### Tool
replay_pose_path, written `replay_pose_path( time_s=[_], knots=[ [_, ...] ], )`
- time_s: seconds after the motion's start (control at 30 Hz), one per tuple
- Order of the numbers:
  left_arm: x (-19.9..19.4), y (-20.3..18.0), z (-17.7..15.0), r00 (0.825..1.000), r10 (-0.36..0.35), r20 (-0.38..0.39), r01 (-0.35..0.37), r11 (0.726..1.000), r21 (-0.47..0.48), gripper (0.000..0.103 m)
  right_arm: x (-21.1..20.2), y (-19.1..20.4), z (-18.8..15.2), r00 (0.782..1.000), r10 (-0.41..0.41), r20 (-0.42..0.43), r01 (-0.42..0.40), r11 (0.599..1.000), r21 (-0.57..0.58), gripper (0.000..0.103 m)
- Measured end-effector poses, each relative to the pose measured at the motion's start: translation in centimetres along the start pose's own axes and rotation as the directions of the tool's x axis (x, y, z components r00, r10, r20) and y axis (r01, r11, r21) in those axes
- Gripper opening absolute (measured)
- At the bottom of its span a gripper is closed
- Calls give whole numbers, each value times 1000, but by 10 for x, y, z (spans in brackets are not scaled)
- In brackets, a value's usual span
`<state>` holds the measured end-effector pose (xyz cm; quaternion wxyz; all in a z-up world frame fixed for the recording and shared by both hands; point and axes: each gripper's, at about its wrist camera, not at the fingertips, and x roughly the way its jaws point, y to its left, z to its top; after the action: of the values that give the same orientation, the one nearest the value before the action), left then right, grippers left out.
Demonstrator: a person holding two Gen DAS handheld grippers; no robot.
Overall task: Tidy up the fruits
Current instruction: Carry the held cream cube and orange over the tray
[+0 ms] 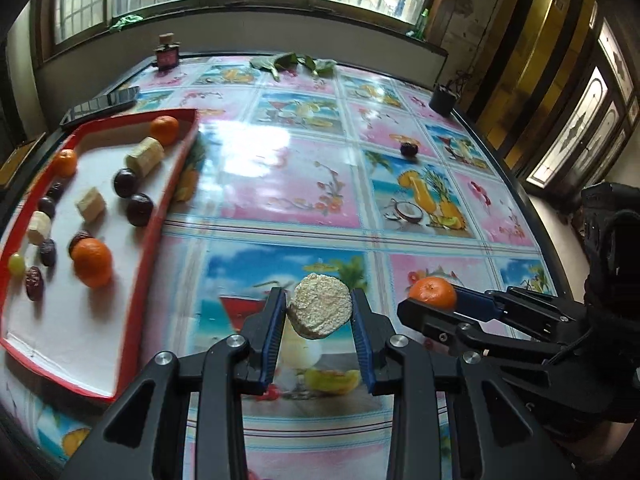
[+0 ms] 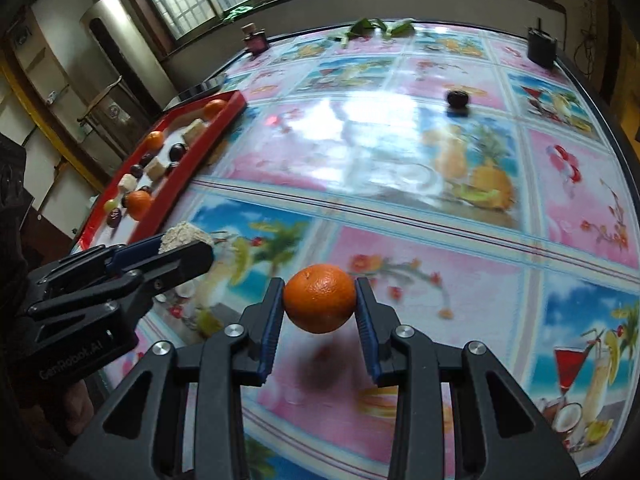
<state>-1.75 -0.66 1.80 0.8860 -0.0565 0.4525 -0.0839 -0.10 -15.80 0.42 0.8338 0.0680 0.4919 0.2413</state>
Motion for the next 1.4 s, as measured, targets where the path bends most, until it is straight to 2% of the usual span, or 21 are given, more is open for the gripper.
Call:
replay_pose_path(
  time_s=[0.23, 0.43, 0.73, 0.83, 0.97, 1.2, 1.4],
  knots=[
    [-19, 44, 5, 999, 37, 36, -35, 997, -74, 32, 9, 51, 19, 1000, 31, 5, -30, 996, -88, 38],
    [-39, 103, 7, 990, 128, 62, -117, 980, -159, 32, 28, 104, 38, 996, 90, -6, -89, 981, -172, 38],
    [-57, 194, -2, 959, 281, 42, -258, 922, -290, 32, 63, 173, 51, 987, 152, -58, -162, 949, -269, 38],
    [-59, 216, -7, 952, 305, 27, -280, 904, -322, 32, 72, 188, 51, 983, 165, -77, -180, 939, -293, 38],
    [-55, 230, -11, 947, 321, 5, -301, 893, -334, 32, 84, 204, 46, 978, 177, -115, -204, 928, -311, 38],
    [-42, 238, -12, 947, 320, -26, -311, 895, -318, 32, 103, 215, 44, 973, 173, -151, -213, 926, -312, 38],
    [-29, 240, -13, 950, 307, -51, -307, 894, -327, 32, 113, 217, 45, 980, 142, -138, -181, 925, -335, 38]
  ],
)
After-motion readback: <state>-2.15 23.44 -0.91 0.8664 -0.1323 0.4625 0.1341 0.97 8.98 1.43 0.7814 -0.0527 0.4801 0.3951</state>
